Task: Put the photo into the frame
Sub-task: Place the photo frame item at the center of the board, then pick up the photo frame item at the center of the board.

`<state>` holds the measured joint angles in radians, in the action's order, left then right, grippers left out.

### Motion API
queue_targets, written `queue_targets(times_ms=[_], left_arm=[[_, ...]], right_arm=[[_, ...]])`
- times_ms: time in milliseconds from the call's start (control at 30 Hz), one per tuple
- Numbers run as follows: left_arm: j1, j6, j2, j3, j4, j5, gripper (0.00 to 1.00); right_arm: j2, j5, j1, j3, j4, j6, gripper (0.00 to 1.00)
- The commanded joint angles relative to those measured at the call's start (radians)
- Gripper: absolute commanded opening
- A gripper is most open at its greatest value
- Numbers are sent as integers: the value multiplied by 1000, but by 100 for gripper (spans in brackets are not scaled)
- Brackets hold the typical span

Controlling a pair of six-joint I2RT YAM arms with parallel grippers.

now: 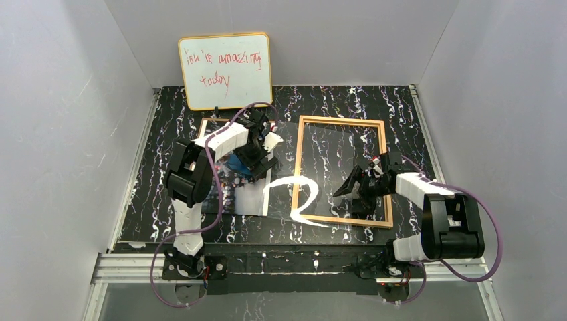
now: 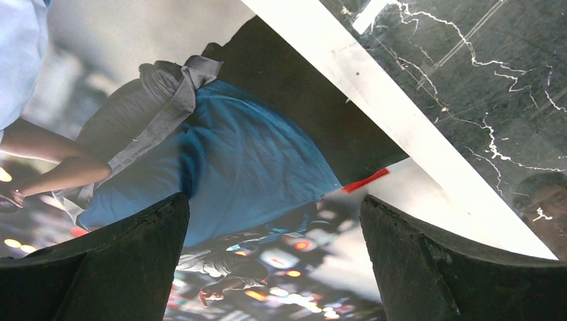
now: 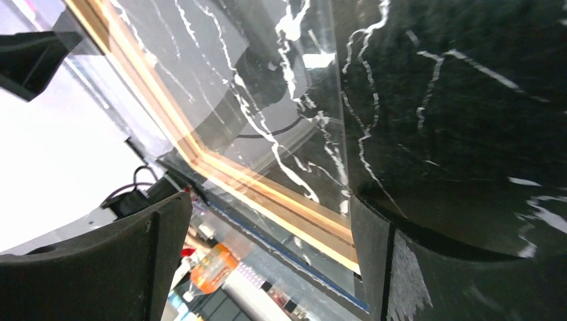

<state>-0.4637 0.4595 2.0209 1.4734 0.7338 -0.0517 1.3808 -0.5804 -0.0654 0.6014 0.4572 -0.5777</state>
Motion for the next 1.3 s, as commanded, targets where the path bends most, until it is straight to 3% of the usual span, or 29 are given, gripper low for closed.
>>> queue_targets(times_ms=[0, 267, 467, 633, 800, 900, 1067, 1267], left_arm=[[-32, -6, 64, -24, -42, 38, 98], [-48, -8, 81, -32, -49, 38, 98], [-56, -4, 88, -35, -49, 68, 98], [-64, -5, 87, -38, -50, 68, 98], [-66, -2, 88, -33, -45, 72, 98], [-66, -4, 82, -21, -36, 72, 98], [-66, -15, 61, 39, 8, 52, 98], [-66, -23, 70, 72, 22, 24, 98]], right_arm=[[21, -80, -1, -76, -161, -35, 96], [-60, -238, -1, -247, -630, -275, 91], [-69, -245, -1, -298, -842, -389, 70], [-110, -228, -1, -296, -876, -402, 41], [-177, -168, -1, -285, -859, -405, 28], [-198, -128, -1, -266, -829, -391, 4], [-248, -65, -2, -158, -669, -313, 1], [-205, -149, -2, -128, -681, -300, 1]])
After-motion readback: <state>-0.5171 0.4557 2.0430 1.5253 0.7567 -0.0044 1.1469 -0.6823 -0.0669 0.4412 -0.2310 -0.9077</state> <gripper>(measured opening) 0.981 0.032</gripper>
